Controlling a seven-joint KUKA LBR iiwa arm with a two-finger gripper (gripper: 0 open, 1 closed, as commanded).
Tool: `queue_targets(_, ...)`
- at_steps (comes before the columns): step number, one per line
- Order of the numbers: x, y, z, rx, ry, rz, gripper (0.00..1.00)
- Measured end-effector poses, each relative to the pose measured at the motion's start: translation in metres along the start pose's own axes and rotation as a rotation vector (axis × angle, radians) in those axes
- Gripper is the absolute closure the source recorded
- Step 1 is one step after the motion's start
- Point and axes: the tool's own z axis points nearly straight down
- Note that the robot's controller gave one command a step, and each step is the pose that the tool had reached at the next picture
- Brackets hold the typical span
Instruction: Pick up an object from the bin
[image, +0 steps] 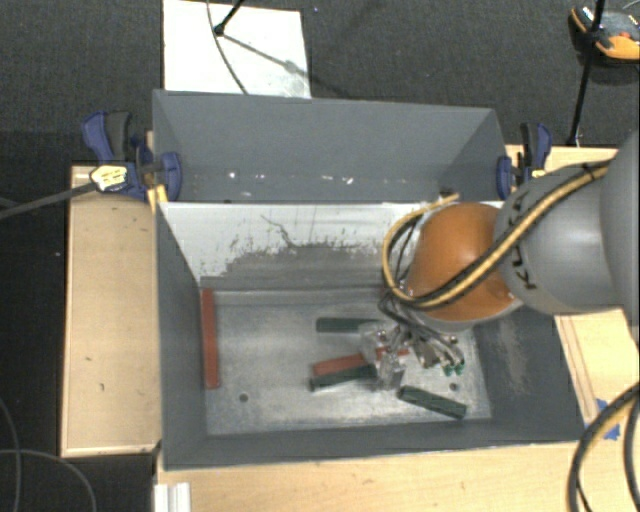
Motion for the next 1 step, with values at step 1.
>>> queue_targets(1, -0.0031, -0.0133, -0.1977, 0.002, -0.009, -0.006, 1.00)
